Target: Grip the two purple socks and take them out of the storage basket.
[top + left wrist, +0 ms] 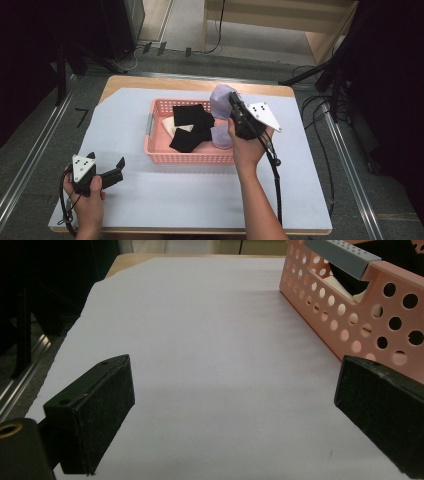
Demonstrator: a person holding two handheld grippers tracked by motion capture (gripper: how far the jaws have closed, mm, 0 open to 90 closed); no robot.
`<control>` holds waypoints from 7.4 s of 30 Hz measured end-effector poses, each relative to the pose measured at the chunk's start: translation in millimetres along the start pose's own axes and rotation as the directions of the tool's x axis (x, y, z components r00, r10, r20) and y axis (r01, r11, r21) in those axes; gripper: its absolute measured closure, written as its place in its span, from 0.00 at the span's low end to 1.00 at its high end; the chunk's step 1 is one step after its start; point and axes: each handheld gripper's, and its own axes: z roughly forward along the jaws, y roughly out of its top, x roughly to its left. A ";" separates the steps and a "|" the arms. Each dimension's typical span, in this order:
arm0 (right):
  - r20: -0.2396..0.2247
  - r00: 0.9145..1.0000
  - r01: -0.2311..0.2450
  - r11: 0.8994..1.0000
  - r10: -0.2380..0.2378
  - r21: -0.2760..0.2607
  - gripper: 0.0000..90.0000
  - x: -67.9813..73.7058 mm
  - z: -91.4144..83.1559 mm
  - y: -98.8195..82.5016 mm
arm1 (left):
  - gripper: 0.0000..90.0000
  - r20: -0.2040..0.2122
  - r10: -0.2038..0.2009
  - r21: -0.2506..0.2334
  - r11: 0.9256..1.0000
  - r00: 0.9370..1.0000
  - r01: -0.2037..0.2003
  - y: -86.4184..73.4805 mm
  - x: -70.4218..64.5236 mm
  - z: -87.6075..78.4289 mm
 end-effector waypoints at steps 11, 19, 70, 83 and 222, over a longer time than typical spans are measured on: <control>0.093 0.995 -0.018 1.000 0.020 -0.015 1.00 -37.3 -15.9 0.7 | 0.04 -0.004 0.001 -0.004 1.000 1.000 -0.001 -0.3 -0.6 -0.3; 0.155 0.988 -0.027 1.000 0.029 -0.016 1.00 -62.4 -27.0 -4.0 | 0.04 -0.004 0.002 -0.005 1.000 1.000 -0.002 -0.3 -0.8 -0.4; 0.104 0.995 -0.018 0.983 -0.001 0.184 0.60 -40.1 -43.8 -57.9 | 0.04 -0.008 0.007 -0.005 1.000 1.000 -0.007 -0.4 -1.2 -1.1; 0.017 0.995 0.084 0.931 -0.096 0.356 0.63 -5.9 -12.8 -56.3 | 0.04 -0.007 0.000 -0.006 1.000 1.000 0.000 -0.3 -1.0 -0.8; 0.118 0.993 -0.053 0.955 0.018 0.292 0.63 -116.3 -26.7 -39.0 | 0.04 -0.002 -0.003 -0.014 1.000 1.000 0.003 -0.7 -0.1 -1.3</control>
